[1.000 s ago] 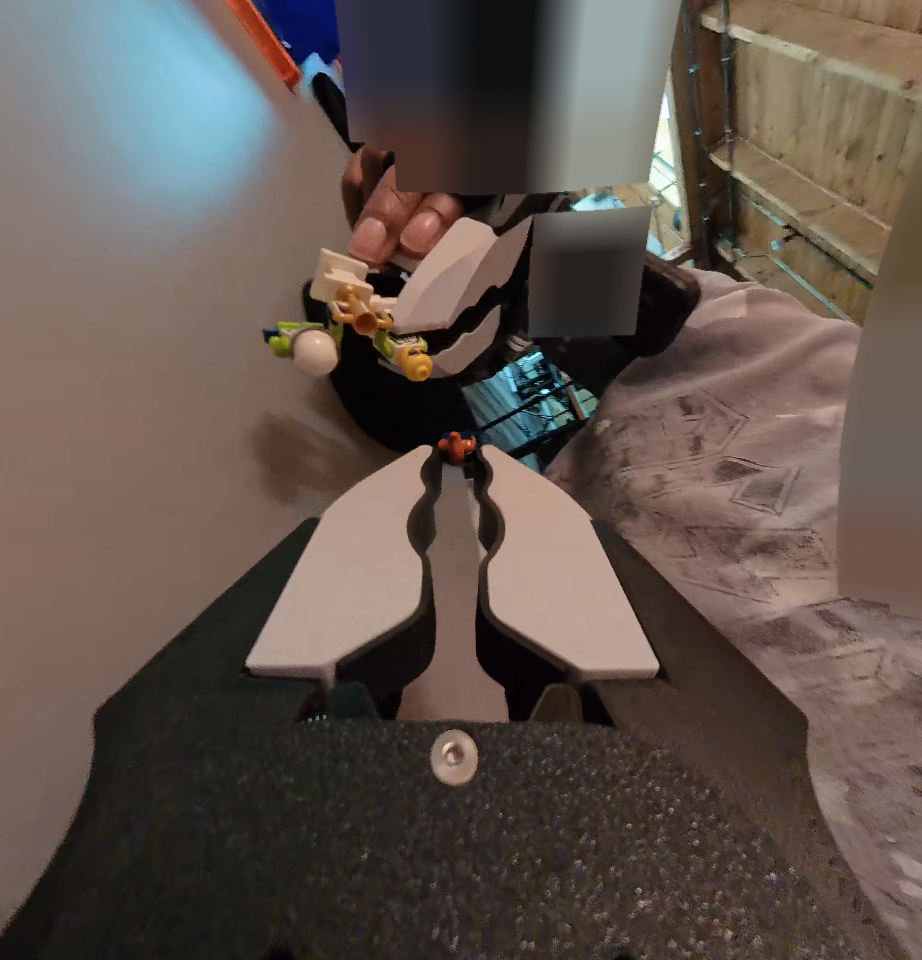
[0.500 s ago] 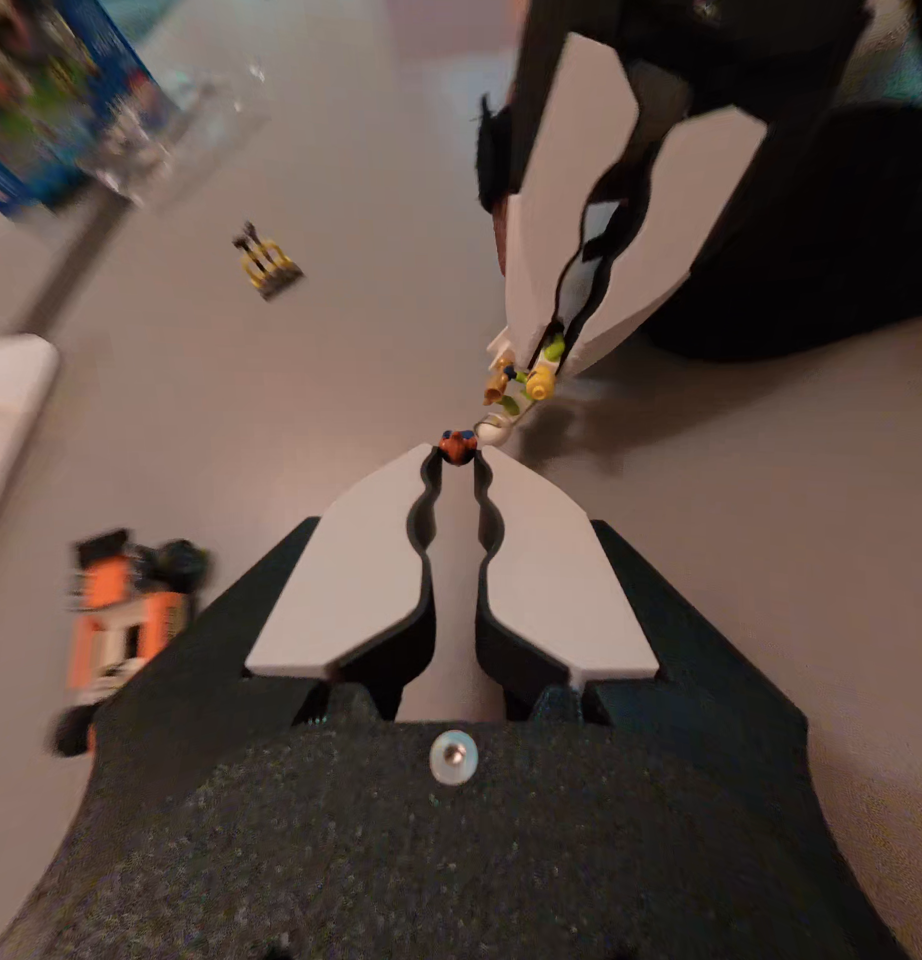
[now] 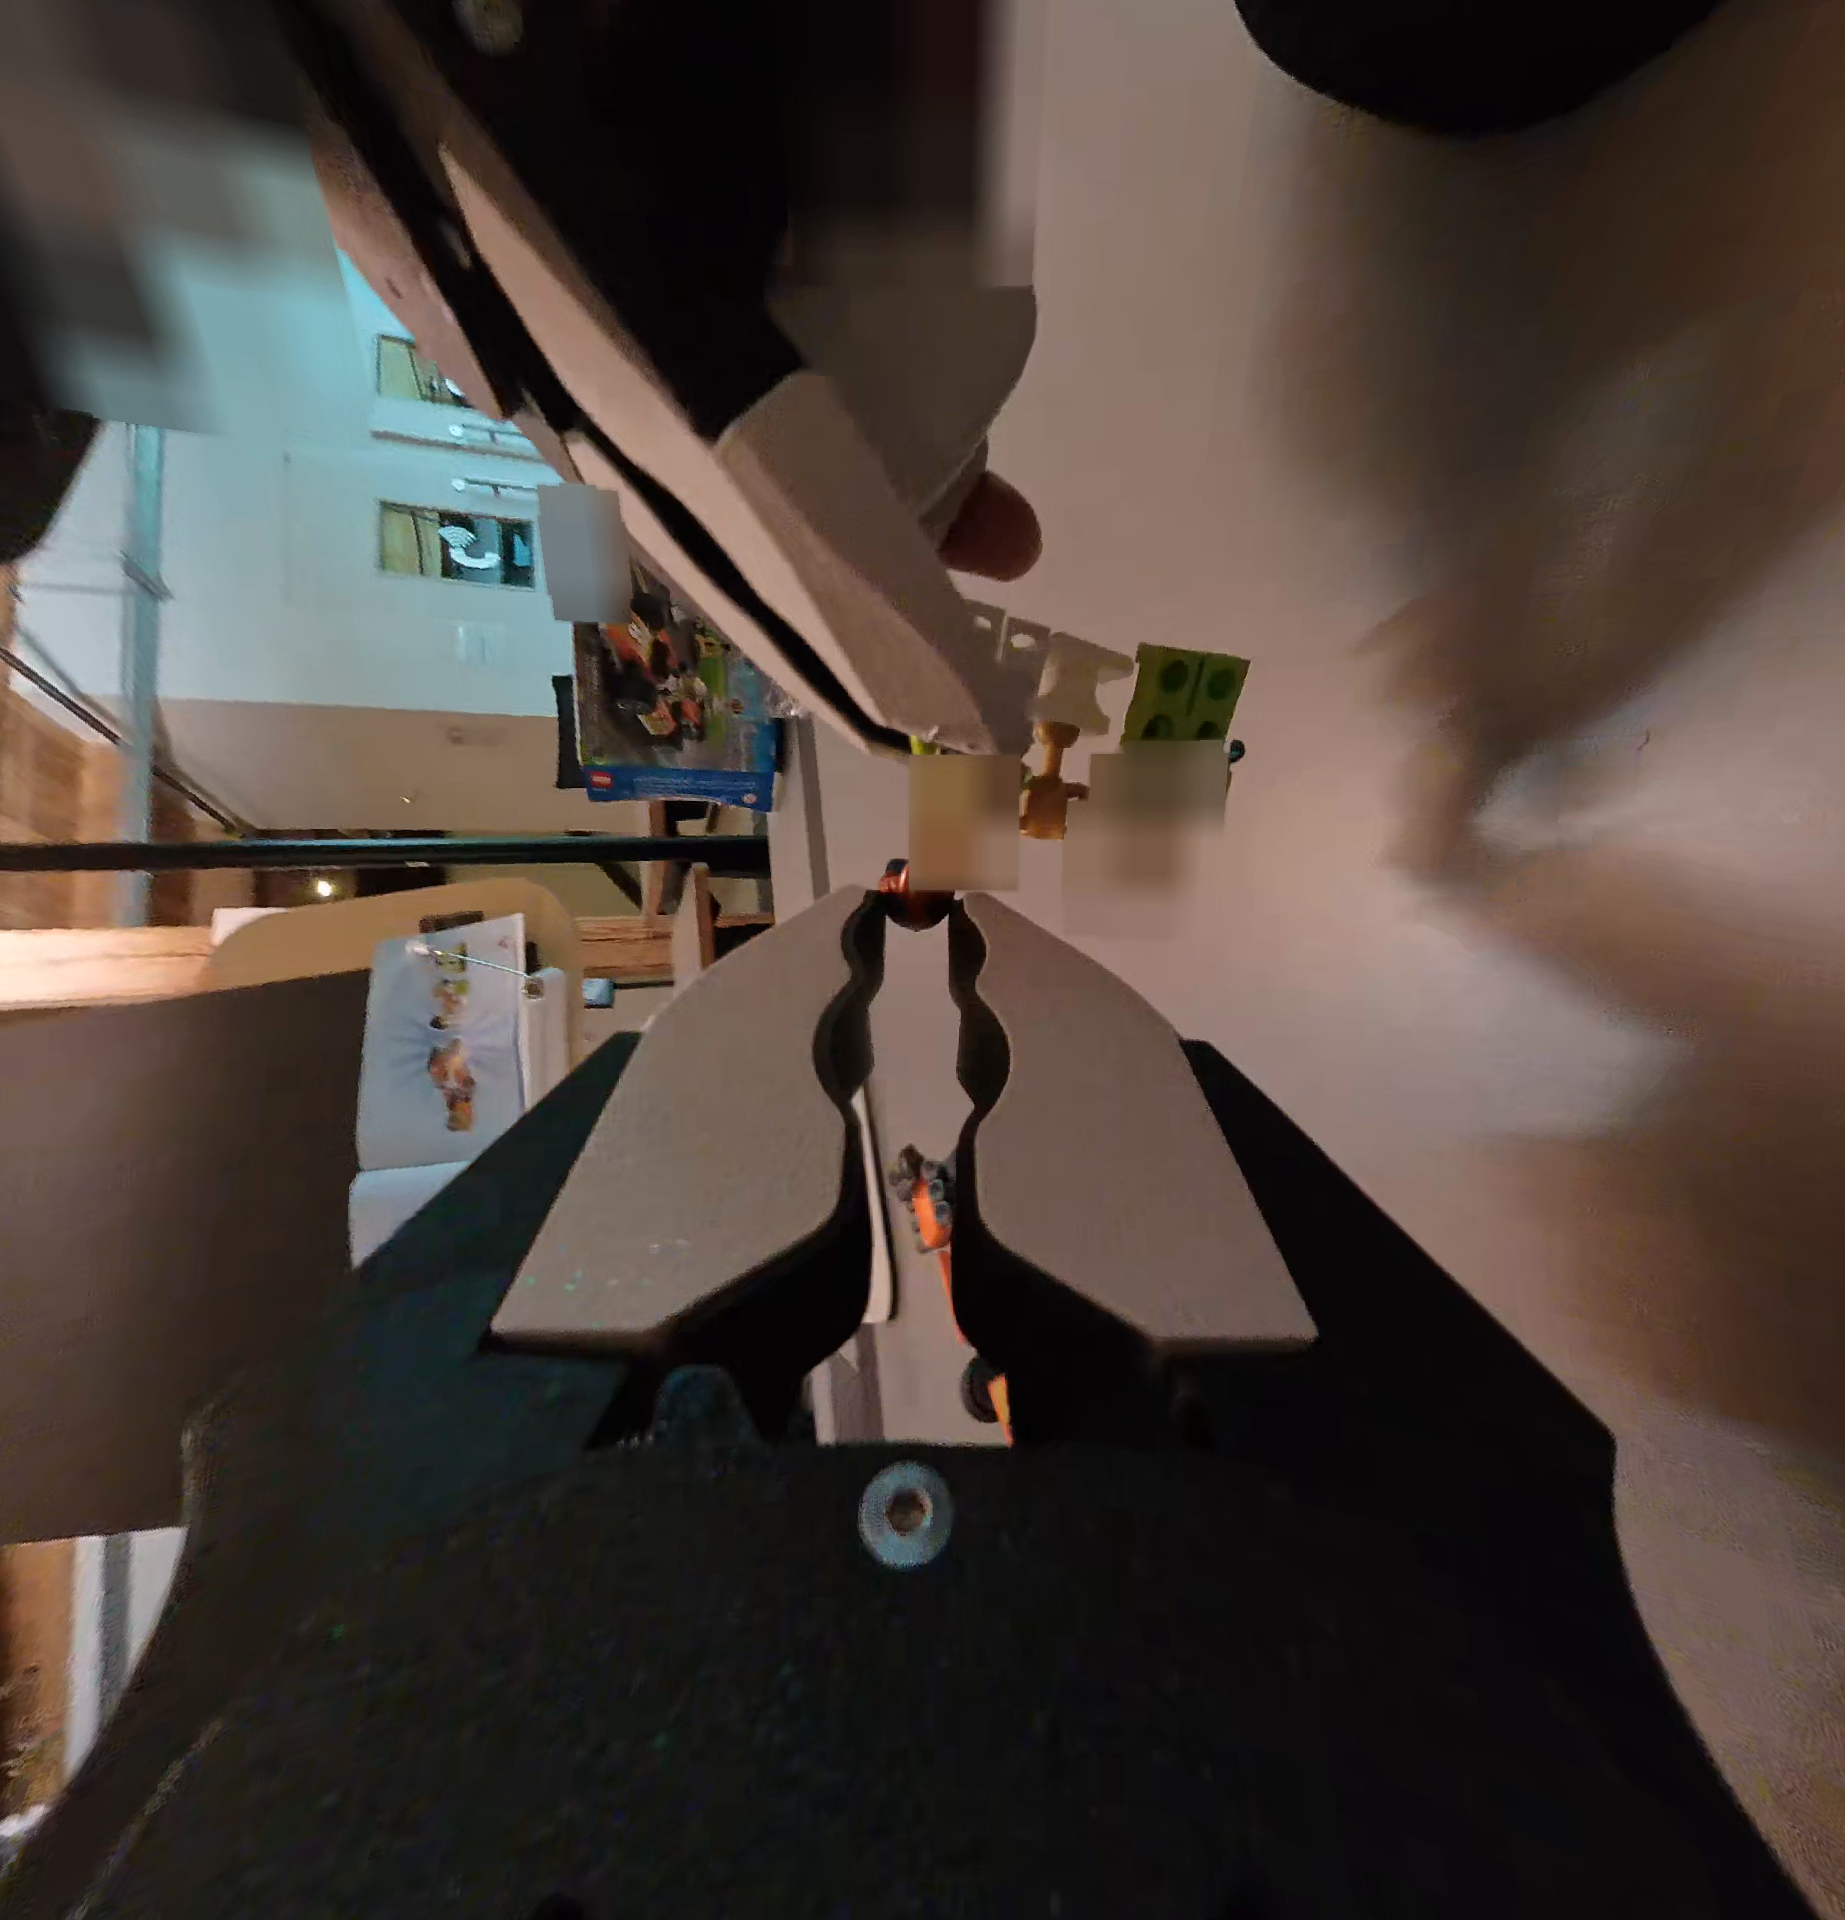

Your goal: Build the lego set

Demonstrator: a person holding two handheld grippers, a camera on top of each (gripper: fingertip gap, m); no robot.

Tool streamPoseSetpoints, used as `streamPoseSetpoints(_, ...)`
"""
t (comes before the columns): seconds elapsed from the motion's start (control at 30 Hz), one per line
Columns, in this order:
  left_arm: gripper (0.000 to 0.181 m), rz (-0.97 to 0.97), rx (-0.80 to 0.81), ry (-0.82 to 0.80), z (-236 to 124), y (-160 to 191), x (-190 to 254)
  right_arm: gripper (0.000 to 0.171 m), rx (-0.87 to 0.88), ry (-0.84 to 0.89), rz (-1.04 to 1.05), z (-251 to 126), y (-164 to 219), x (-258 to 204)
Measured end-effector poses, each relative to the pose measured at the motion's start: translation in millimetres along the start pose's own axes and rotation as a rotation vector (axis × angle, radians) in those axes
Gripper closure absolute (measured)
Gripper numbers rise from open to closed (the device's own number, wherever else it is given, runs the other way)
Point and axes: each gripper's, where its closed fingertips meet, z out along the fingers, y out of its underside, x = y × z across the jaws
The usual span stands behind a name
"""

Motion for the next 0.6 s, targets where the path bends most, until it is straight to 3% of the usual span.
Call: streamPoseSetpoints(0.6, 0.17, 0.237, 0.02, 0.019, -3, -3, -3, 0.163, 0.125, -0.146, 0.207, -3, -9, -6)
